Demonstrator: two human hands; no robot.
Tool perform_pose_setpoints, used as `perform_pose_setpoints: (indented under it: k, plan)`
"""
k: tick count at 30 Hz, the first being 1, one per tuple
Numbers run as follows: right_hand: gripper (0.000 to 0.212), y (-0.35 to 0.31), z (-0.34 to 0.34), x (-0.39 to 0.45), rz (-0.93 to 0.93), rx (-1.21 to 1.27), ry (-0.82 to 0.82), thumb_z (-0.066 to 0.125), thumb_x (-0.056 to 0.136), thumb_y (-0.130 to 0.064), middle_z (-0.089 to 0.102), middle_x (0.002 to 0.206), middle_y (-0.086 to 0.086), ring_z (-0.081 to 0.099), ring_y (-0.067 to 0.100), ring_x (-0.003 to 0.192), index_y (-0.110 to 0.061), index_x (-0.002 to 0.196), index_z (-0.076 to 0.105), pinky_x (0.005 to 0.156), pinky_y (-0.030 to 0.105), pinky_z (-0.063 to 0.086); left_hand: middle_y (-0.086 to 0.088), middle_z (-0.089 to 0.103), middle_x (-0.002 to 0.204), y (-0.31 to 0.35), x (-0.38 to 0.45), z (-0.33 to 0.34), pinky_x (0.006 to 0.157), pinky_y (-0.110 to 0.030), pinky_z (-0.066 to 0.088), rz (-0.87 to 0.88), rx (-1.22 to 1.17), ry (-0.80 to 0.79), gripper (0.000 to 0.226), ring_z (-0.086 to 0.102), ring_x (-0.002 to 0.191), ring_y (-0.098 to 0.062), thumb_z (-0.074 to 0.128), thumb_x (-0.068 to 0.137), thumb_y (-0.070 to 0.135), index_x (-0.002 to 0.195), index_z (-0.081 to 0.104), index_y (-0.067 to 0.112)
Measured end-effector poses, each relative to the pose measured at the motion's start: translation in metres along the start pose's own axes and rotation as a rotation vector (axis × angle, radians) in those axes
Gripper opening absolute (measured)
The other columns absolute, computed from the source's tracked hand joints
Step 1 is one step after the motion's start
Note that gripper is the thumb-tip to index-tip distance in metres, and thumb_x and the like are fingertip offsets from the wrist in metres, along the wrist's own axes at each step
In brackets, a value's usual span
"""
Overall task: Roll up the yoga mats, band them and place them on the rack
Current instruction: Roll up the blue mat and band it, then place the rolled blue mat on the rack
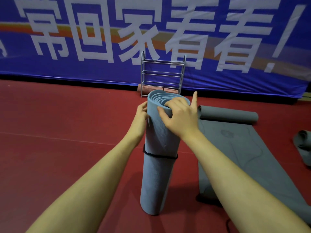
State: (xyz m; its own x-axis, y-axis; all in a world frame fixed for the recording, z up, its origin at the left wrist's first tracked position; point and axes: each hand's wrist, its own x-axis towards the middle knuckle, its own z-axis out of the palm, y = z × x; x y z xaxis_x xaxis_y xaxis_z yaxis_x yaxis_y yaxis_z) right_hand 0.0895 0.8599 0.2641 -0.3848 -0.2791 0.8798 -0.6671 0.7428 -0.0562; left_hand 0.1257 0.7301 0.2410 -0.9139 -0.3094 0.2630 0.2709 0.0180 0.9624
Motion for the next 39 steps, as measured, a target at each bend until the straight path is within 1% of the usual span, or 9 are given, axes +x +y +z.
perform_pose_setpoints:
  k: [4,9,15,20,24,27,29,34,39]
  plan:
    - [0.044,-0.009,-0.01,0.015,0.043,-0.12,-0.307,0.038,0.091,-0.044,0.067,0.073,0.003,0.063,0.025,0.08,-0.012,0.075,0.063,0.114,0.058,0.016,-0.001,0.038,0.145,-0.023,-0.003,-0.001,0.099,-0.037,0.047,0.081,0.179,-0.189,0.097,0.042,0.13,-0.017,0.057,0.062,0.021,0.149,0.015,0.026]
    - [0.05,-0.017,-0.014,0.017,-0.026,-0.221,-0.448,0.037,0.092,-0.058,0.065,0.102,0.0,0.057,0.021,0.105,-0.015,0.105,0.059,0.114,0.059,0.002,-0.005,0.019,0.152,-0.049,-0.005,0.001,0.103,-0.05,0.043,0.058,0.391,-0.065,0.148,0.033,0.138,-0.023,0.089,0.036,0.052,0.146,-0.009,0.039]
    - [0.043,-0.017,-0.004,0.004,0.022,-0.014,-0.239,0.054,0.089,-0.049,0.066,0.087,0.008,0.058,0.029,0.092,-0.007,0.086,0.06,0.109,0.053,0.022,0.011,0.053,0.12,-0.035,-0.016,0.006,0.071,-0.02,0.054,0.168,0.263,-0.012,0.114,0.06,0.105,-0.003,0.089,0.044,0.03,0.134,0.02,0.038]
    - [0.041,0.003,-0.01,-0.011,0.311,0.101,0.0,0.058,0.083,-0.045,0.065,0.076,0.011,0.06,0.034,0.083,-0.006,0.074,0.061,0.081,0.043,0.038,0.007,0.044,0.141,-0.023,-0.003,0.018,0.097,-0.045,0.046,0.209,0.523,-0.097,0.13,0.048,0.127,-0.016,0.087,0.039,0.05,0.145,0.012,0.046]
    - [0.039,0.025,-0.007,-0.043,0.663,0.266,-0.044,0.06,0.09,-0.041,0.065,0.091,0.018,0.055,0.036,0.1,-0.003,0.085,0.06,0.087,0.044,0.037,-0.001,0.029,0.153,-0.036,-0.007,0.027,0.107,-0.049,0.033,0.18,0.949,-0.222,0.133,0.034,0.137,-0.026,0.082,0.048,0.055,0.151,0.006,0.02]
    - [0.039,0.034,0.005,-0.078,0.9,0.333,-0.072,0.058,0.09,-0.043,0.065,0.09,0.018,0.057,0.036,0.096,-0.005,0.083,0.058,0.088,0.046,0.043,-0.002,0.018,0.155,-0.072,-0.026,0.02,0.112,-0.058,0.018,0.107,1.195,-0.33,0.139,0.024,0.141,-0.027,0.082,0.047,0.06,0.151,-0.003,0.022]
    - [0.039,0.035,0.015,-0.099,0.973,0.34,-0.091,0.057,0.09,-0.045,0.065,0.087,0.016,0.058,0.036,0.091,-0.007,0.08,0.056,0.085,0.047,0.045,-0.003,0.028,0.147,-0.095,-0.036,0.016,0.109,-0.051,0.028,0.119,1.272,-0.346,0.135,0.035,0.132,-0.029,0.081,0.049,0.058,0.151,-0.001,0.024]
    - [0.038,0.038,0.035,-0.142,1.032,0.261,-0.158,0.054,0.091,-0.047,0.066,0.092,0.015,0.058,0.036,0.094,-0.012,0.078,0.05,0.089,0.045,0.042,-0.004,0.035,0.139,-0.132,-0.053,0.023,0.095,-0.042,0.041,0.07,1.258,-0.38,0.126,0.043,0.122,-0.03,0.081,0.057,0.05,0.152,0.002,0.026]
    - [0.041,0.047,0.039,-0.174,0.93,-0.045,-0.315,0.055,0.091,-0.033,0.053,0.125,0.012,0.05,0.035,0.114,-0.007,0.123,0.052,0.095,0.048,0.036,-0.002,0.038,0.138,-0.165,-0.058,0.038,0.096,-0.042,0.039,0.051,1.332,-0.496,0.125,0.046,0.12,-0.03,0.081,0.055,0.053,0.151,0.005,0.028]
